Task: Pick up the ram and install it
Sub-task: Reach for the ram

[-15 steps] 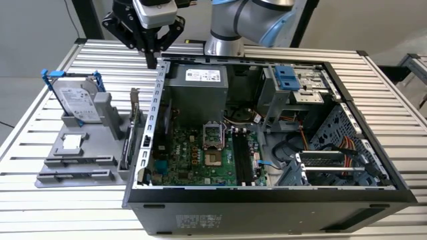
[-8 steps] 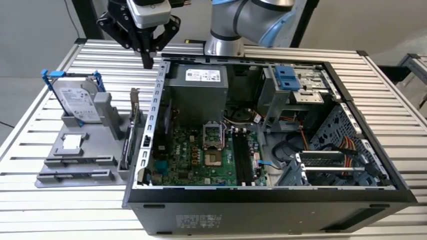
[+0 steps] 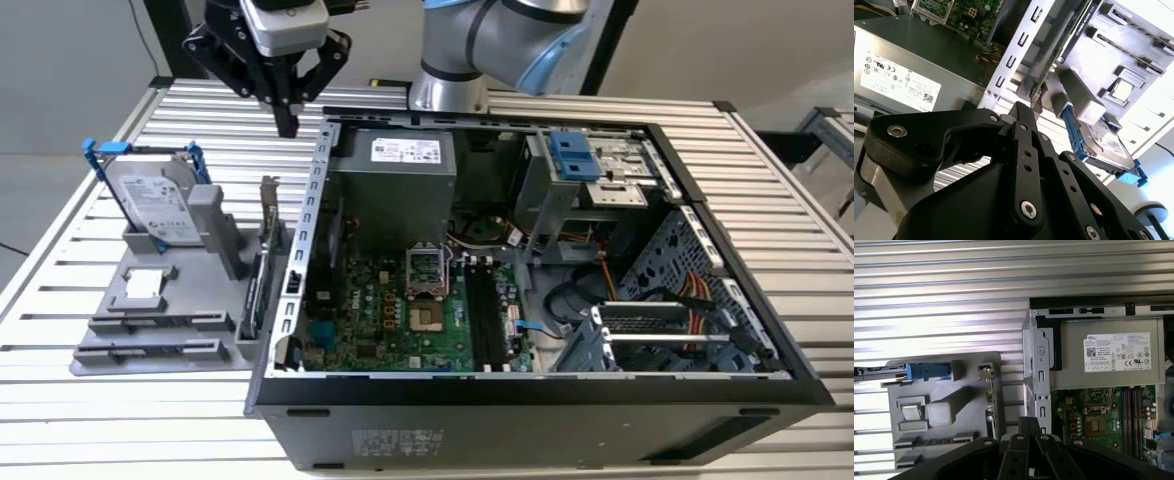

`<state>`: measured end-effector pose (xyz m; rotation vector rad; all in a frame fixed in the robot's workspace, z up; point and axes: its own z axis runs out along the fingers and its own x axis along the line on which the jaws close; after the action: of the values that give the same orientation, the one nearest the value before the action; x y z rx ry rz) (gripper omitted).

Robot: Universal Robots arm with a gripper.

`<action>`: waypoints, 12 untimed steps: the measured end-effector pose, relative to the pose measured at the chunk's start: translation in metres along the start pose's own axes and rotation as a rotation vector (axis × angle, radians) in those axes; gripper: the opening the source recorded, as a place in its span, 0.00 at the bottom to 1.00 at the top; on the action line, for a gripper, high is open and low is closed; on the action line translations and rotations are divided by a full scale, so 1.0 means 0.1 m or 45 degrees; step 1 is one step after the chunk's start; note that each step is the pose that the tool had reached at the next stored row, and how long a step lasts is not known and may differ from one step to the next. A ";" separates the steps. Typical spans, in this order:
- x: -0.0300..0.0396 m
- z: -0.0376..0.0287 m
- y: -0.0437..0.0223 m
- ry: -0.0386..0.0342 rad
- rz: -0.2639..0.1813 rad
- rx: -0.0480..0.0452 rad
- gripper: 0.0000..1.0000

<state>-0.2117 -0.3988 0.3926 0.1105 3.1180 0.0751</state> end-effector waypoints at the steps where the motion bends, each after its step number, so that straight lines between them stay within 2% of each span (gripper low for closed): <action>1: 0.010 0.000 -0.001 0.0000 0.000 0.000 0.00; 12: 0.116 -0.003 -0.008 0.0001 0.000 0.000 0.00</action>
<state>-0.2234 -0.3988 0.3926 0.1104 3.1181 0.0750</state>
